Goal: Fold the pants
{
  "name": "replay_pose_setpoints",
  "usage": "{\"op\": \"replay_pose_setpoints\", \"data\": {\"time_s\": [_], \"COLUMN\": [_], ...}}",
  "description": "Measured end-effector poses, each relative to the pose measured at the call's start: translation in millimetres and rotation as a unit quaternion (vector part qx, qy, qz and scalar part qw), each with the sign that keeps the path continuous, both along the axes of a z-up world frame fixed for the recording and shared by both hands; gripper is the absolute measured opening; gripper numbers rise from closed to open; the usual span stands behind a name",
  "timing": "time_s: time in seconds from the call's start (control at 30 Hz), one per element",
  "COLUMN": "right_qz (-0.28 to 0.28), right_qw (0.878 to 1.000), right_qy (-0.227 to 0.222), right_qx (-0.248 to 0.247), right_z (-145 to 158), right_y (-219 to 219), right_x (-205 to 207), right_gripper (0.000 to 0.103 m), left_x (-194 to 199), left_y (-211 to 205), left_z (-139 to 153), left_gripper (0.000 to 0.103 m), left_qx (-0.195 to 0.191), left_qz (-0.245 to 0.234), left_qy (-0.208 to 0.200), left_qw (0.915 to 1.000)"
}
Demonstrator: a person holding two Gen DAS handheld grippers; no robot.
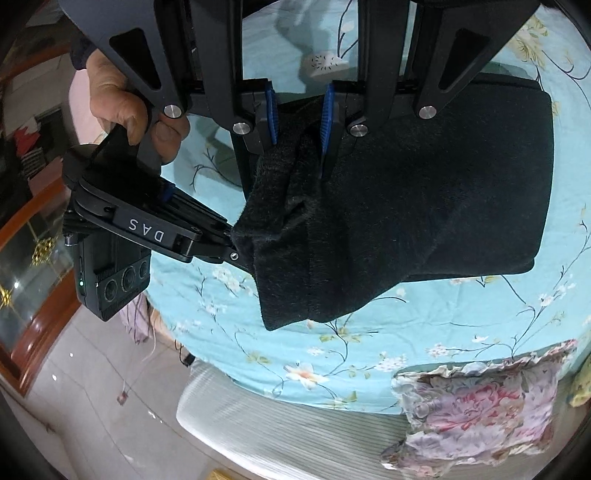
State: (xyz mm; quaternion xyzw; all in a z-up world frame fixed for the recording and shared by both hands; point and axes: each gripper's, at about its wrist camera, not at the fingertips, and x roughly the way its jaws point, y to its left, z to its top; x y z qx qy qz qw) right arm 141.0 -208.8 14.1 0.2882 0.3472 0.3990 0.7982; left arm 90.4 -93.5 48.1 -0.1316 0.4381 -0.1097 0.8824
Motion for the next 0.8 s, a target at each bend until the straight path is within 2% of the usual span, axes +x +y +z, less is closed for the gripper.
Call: {"op": "replay_pose_setpoints", "data": {"time_s": [0.07,0.2,0.27,0.3,0.37,0.47,0.57,0.63,0.67,0.7,0.73,0.77,0.8], "right_qz": [-0.006,-0.038,-0.057,-0.072,-0.088,-0.101,-0.108,-0.112,-0.116,-0.119,-0.123,-0.128,-0.131], "right_qw": [1.000,0.999,0.998,0.997,0.995,0.993,0.991,0.990,0.989,0.988,0.987,0.985,0.983], "right_qy": [0.004,0.012,0.014,0.016,0.013,0.004,-0.006,-0.011,-0.014,-0.017,-0.021,-0.029,-0.038], "right_qx": [-0.001,-0.020,-0.026,-0.036,-0.044,-0.061,-0.077,-0.090,-0.094,-0.100,-0.106,-0.114,-0.124], "right_z": [-5,-6,-3,-1,3,13,23,28,30,34,35,39,43], "right_y": [-4,-11,-16,-19,-23,-23,-18,-13,-11,-9,-7,-3,0], "right_x": [-4,-11,-16,-19,-25,-36,-46,-52,-54,-57,-60,-63,-67], "right_gripper": [0.001,0.001,0.001,0.002,0.002,0.002,0.004,0.012,0.025,0.044,0.053,0.060,0.060], "left_x": [0,-1,-3,-4,-7,-17,-26,-32,-34,-37,-40,-41,-42], "left_y": [-5,-5,-4,-2,0,1,9,17,20,25,29,33,38], "left_z": [-3,-4,-2,-2,0,6,10,13,15,16,17,18,18], "left_gripper": [0.018,0.028,0.039,0.045,0.046,0.046,0.048,0.050,0.050,0.051,0.051,0.051,0.051], "left_qx": [0.010,0.008,-0.001,-0.020,-0.042,-0.034,-0.046,-0.051,-0.051,-0.051,-0.052,-0.054,-0.056], "left_qz": [-0.005,-0.018,-0.029,-0.038,-0.047,-0.050,-0.049,-0.044,-0.041,-0.037,-0.032,-0.028,-0.022], "left_qy": [0.000,0.002,0.000,0.003,0.005,-0.007,-0.010,-0.014,-0.016,-0.018,-0.020,-0.020,-0.021], "left_qw": [0.9999,0.9998,0.9996,0.9991,0.9980,0.9981,0.9977,0.9976,0.9977,0.9979,0.9979,0.9980,0.9980]}}
